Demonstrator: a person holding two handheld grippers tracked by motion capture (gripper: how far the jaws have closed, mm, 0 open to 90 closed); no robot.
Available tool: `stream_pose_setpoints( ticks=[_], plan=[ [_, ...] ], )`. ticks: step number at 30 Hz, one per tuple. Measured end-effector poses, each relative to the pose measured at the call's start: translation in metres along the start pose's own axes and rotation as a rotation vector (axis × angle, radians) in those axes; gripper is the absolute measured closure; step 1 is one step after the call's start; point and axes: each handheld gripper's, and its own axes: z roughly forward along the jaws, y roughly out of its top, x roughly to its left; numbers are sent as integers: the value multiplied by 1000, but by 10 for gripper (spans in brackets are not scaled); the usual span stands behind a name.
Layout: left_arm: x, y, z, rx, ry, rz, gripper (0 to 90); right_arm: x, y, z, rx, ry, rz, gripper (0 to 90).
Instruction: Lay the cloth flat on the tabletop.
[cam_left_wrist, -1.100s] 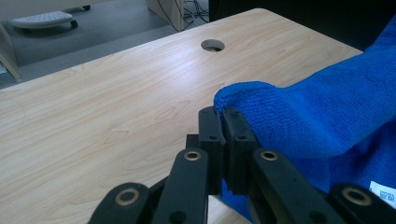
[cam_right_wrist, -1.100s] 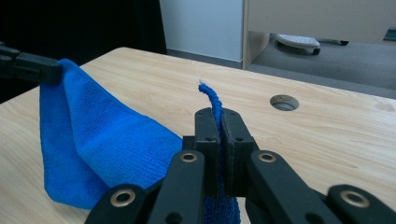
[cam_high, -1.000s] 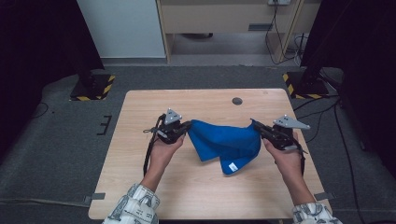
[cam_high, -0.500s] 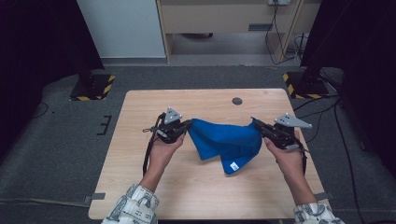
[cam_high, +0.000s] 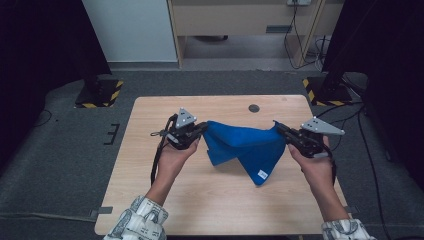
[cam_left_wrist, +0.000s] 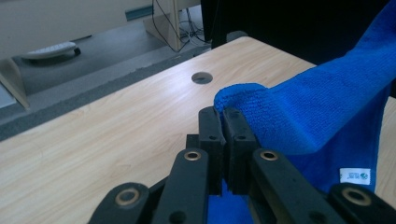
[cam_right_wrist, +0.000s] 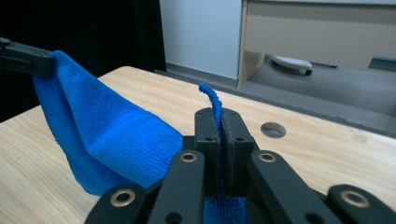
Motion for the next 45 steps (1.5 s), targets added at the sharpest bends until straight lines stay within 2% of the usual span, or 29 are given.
stream_pose_setpoints(
  ticks=[3,5,11,17,23,37,43,45],
  plan=[
    [-4,9,-7,-17,-3,12,868,-1,6,-6,-17,-2,0,868],
    [-5,13,-7,-9,1,20,868,-3,7,-8,-22,-3,9,868],
    [5,16,8,22,22,13,868,-18,3,2,3,-15,35,868],
    [21,17,32,45,32,-15,868,-37,-5,24,20,-21,82,869],
    [31,16,57,81,38,-22,868,-53,-14,49,54,-28,122,868],
    [57,4,104,148,74,-57,868,-76,-25,96,117,-45,153,868],
    [69,-6,123,196,95,-76,868,-83,-33,119,158,-68,162,869],
    [71,-9,127,206,98,-79,868,-85,-37,128,169,-71,186,869]
  ],
)
